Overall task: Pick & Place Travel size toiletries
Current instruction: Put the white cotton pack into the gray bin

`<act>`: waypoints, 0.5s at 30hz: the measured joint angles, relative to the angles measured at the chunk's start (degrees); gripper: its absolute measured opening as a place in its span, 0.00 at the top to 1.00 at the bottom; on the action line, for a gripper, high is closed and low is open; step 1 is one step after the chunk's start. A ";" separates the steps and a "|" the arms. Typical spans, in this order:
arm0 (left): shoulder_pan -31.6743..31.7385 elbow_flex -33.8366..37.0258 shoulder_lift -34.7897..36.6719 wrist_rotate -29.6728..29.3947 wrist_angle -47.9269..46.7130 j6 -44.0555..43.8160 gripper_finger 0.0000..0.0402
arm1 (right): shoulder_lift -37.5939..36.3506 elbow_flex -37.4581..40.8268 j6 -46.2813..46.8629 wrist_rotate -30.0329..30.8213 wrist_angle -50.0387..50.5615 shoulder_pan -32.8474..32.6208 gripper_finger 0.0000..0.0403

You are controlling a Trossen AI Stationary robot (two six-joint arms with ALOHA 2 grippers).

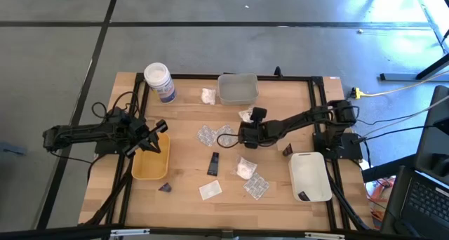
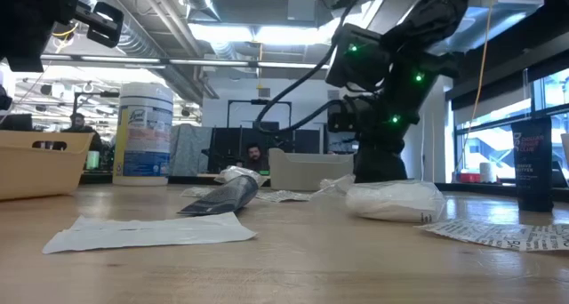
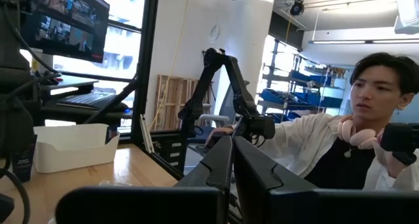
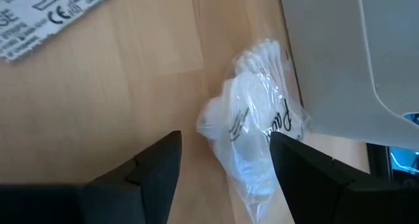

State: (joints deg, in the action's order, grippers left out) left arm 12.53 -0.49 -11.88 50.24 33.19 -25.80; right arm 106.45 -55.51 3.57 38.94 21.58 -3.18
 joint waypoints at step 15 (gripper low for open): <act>0.00 0.00 0.00 -0.02 0.00 0.02 0.97 | 0.00 0.00 -1.15 -2.38 -2.25 -0.02 0.65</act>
State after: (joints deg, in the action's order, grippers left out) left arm 12.53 -0.49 -11.88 50.22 33.19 -25.78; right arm 106.45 -55.51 2.42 36.56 19.33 -3.20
